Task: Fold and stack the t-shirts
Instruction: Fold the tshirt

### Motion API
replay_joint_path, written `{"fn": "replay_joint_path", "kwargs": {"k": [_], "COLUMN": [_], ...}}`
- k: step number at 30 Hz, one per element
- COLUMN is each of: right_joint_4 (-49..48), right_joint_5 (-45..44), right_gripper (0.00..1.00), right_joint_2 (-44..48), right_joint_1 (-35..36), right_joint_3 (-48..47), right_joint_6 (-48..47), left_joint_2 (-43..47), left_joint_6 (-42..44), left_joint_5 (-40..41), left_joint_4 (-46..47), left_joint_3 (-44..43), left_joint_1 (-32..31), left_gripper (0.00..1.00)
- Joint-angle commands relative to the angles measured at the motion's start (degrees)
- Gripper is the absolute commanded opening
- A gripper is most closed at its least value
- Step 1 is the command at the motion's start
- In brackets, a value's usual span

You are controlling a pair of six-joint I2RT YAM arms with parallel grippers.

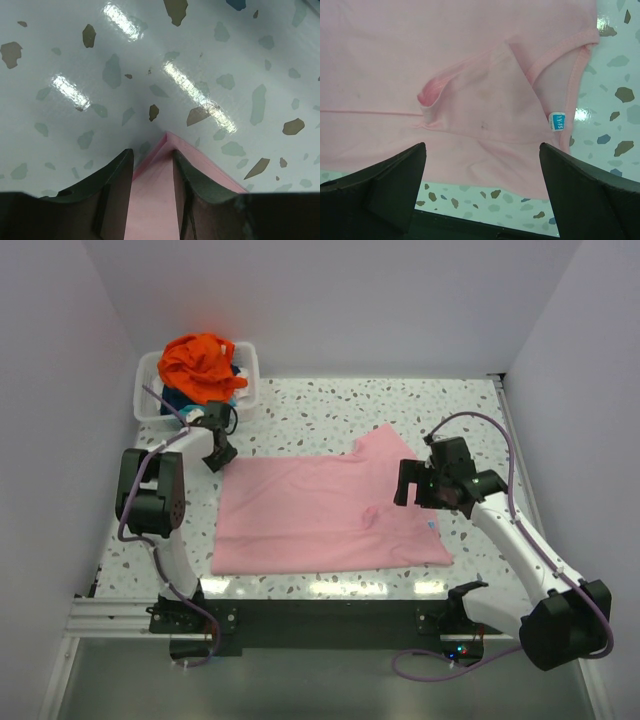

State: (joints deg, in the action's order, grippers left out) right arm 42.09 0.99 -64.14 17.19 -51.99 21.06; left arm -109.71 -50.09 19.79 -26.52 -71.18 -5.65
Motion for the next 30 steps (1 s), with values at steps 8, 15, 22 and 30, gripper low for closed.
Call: {"fn": "replay_joint_path", "kwargs": {"k": [8,15,22,30], "right_joint_4": [-3.06,-6.57,-10.53,-10.8], "right_joint_5": [0.06,0.67,-2.83,-8.72], "right_gripper": [0.99,0.99,0.99,0.99], "right_joint_2": [-1.86,-6.87,-22.5,-49.92], "right_joint_1": [-0.23,-0.32,-0.23,-0.31], "right_joint_3": [0.31,-3.38,-16.55,-44.45], "right_joint_6": [-0.76,0.38,2.59,0.57], "left_joint_2": [-3.32,-0.86,5.64,10.13], "left_joint_6": [0.69,3.41,9.21,12.03], "left_joint_5": [-4.32,-4.15,-6.87,-12.49], "left_joint_4": [5.87,7.36,16.14,24.15], "left_joint_3": [0.34,1.48,7.19,12.82], "left_joint_1": [0.2,0.2,0.11,0.03], "left_gripper": [0.12,0.0,0.0,0.0]}}
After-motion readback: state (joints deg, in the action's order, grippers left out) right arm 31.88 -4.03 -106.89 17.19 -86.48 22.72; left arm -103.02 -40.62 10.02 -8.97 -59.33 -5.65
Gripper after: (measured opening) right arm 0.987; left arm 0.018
